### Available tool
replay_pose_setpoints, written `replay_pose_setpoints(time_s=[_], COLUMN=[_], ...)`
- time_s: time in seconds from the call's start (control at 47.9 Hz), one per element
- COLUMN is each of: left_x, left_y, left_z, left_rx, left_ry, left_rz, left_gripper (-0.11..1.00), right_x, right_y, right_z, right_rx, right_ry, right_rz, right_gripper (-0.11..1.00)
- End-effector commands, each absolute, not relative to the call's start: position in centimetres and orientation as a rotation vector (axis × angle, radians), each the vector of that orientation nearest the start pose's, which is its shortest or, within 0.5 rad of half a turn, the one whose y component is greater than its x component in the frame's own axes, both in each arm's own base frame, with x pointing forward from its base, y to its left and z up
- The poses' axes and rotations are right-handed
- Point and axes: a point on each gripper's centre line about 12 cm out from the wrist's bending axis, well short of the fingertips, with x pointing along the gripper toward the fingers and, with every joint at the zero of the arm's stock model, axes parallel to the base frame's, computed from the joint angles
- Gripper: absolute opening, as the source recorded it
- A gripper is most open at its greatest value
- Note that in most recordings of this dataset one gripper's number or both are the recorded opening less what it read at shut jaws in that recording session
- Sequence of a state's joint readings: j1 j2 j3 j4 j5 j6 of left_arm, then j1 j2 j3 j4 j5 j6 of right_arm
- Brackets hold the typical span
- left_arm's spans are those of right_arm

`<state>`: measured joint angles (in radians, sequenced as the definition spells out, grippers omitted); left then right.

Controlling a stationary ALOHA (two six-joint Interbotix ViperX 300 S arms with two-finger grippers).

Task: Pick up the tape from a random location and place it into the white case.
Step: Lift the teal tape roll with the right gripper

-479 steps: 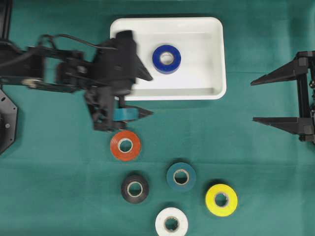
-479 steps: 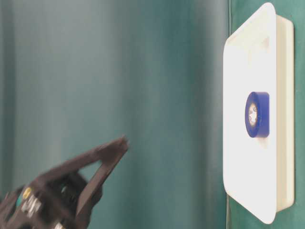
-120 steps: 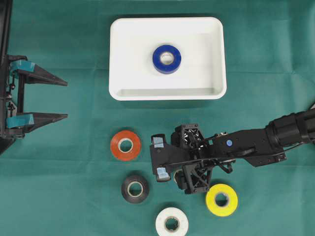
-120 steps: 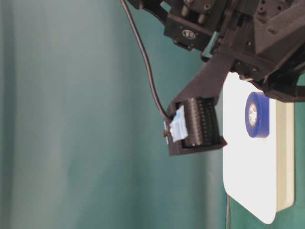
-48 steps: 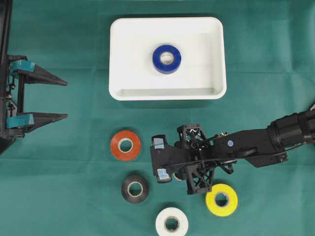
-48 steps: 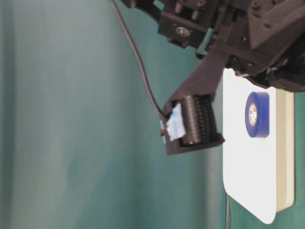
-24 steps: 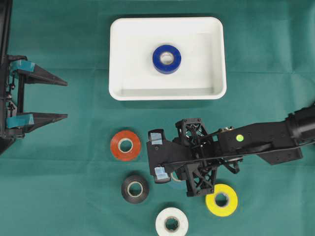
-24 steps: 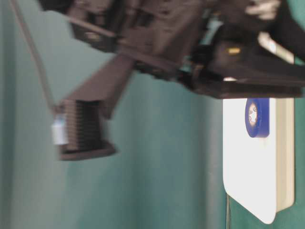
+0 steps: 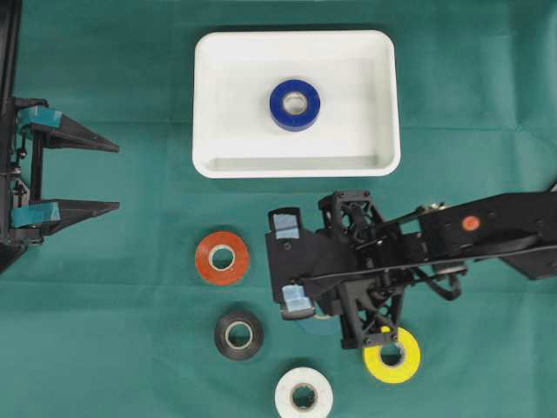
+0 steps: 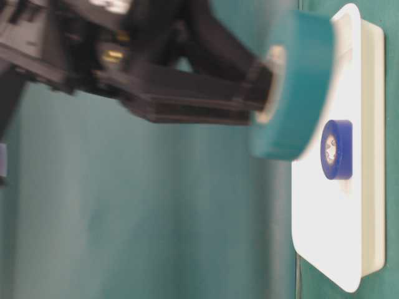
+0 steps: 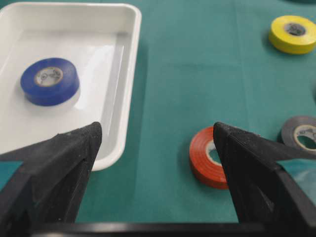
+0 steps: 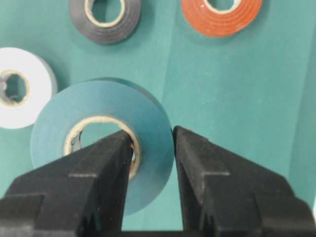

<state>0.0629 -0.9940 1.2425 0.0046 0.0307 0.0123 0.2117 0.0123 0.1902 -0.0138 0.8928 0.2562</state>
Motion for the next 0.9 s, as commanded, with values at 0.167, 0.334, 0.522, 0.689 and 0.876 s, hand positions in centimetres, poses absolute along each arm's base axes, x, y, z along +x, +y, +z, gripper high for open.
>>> replay_pose_setpoints(time_s=[0.167, 0.334, 0.522, 0.689, 0.876], left_x=[18.8, 18.8, 18.8, 18.8, 18.7], left_y=[1.2, 1.2, 1.2, 1.2, 1.2], left_z=[23.9, 23.8, 23.9, 23.9, 23.8], left_rx=[0.007, 0.007, 0.007, 0.007, 0.007], left_ry=[0.269, 0.272, 0.269, 0.269, 0.273], left_rz=[0.059, 0.059, 0.059, 0.059, 0.059], left_gripper=[0.95, 0.95, 0.95, 0.95, 0.95], right_x=[39.2, 39.1, 39.1, 39.1, 39.1], right_y=[8.3, 8.3, 8.3, 8.3, 8.3], right_z=[30.5, 30.5, 30.6, 30.6, 30.5], right_rx=[0.111, 0.109, 0.109, 0.109, 0.109], right_ry=[1.048, 1.054, 1.054, 1.053, 1.056], right_rz=[0.052, 0.051, 0.051, 0.051, 0.05], right_gripper=[0.29, 0.29, 0.29, 0.29, 0.29])
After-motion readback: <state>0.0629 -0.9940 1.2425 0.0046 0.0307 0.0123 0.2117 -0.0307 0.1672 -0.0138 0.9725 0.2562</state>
